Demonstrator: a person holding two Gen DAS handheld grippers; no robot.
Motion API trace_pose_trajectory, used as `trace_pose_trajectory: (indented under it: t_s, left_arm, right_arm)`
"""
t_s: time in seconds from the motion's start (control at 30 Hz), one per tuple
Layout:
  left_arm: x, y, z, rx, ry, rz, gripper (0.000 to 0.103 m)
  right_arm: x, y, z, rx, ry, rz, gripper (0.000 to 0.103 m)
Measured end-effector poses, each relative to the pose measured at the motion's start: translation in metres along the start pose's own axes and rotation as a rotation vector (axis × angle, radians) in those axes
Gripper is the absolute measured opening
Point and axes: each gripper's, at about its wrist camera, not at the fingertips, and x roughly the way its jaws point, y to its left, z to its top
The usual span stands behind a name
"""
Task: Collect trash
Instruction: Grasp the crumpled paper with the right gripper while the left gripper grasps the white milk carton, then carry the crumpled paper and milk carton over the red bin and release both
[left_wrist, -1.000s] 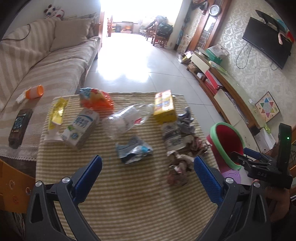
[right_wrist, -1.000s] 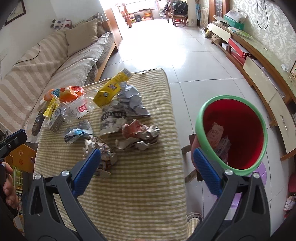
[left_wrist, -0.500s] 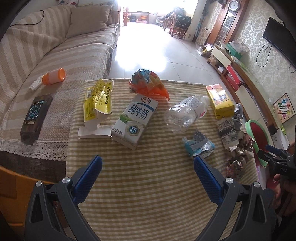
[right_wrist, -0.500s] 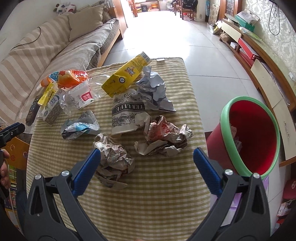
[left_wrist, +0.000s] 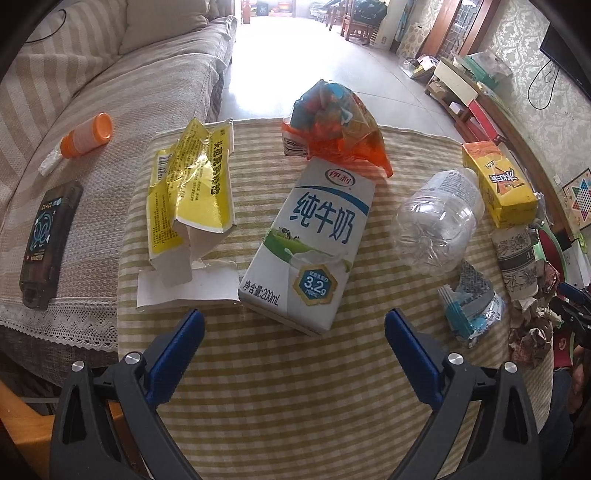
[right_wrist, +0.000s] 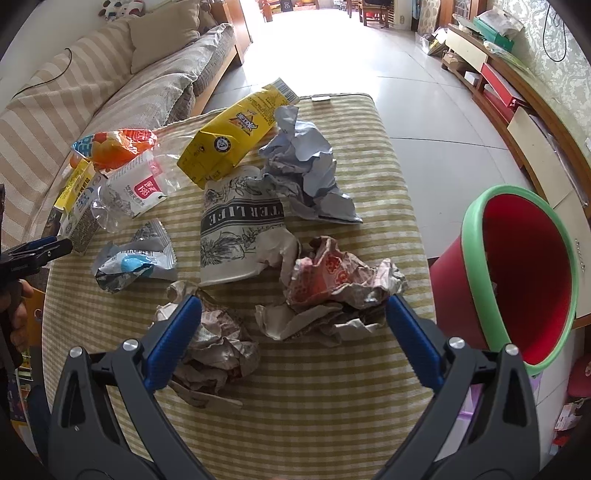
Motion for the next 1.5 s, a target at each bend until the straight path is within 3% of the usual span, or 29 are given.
trace_pose_trajectory:
  t_s: [0.2, 0.57, 0.67, 0.73, 0.8, 0.9, 1.0, 1.17, 1.5]
  left_arm:
    - [0.015, -0.002, 0.008, 0.02, 0.01, 0.005, 0.092]
    - [0.022, -0.011, 0.009, 0.059, -0.007, 0.052, 0.089]
    - [0.02, -0.013, 0.009, 0.061, -0.021, 0.058, 0.084]
    - [0.018, -0.014, 0.008, 0.055, -0.026, 0.06, 0.067]
    - [0.016, -0.016, 0.006, 0.049, -0.029, 0.06, 0.057]
    - [0.015, -0.017, 0.004, 0.037, -0.033, 0.049, 0.056]
    - [0.011, -0.018, -0.001, 0.033, -0.047, 0.047, 0.056]
    - [-0.003, -0.021, -0.012, 0.011, -0.072, 0.035, 0.056]
    - [-0.042, -0.022, -0.045, -0.046, -0.132, 0.006, 0.054]
  right_arm:
    - [-0.002, -0.005, 0.005, 0.018, -0.037, 0.001, 0.098]
    - [0.021, -0.019, 0.003, 0.043, 0.011, -0.033, 0.098]
    - [0.022, -0.023, 0.001, 0.044, 0.01, -0.04, 0.091]
    - [0.022, -0.027, 0.0, 0.046, 0.006, -0.05, 0.083]
    - [0.02, -0.033, 0.0, 0.062, 0.002, -0.05, 0.072]
    - [0.017, -0.039, 0.0, 0.073, -0.007, -0.054, 0.055]
    - [0.013, -0.043, 0.0, 0.077, -0.011, -0.039, 0.047]
    - [0.003, -0.042, -0.001, 0.075, -0.024, -0.021, 0.041]
    - [-0.031, -0.026, -0.01, 0.051, -0.073, 0.016, 0.041]
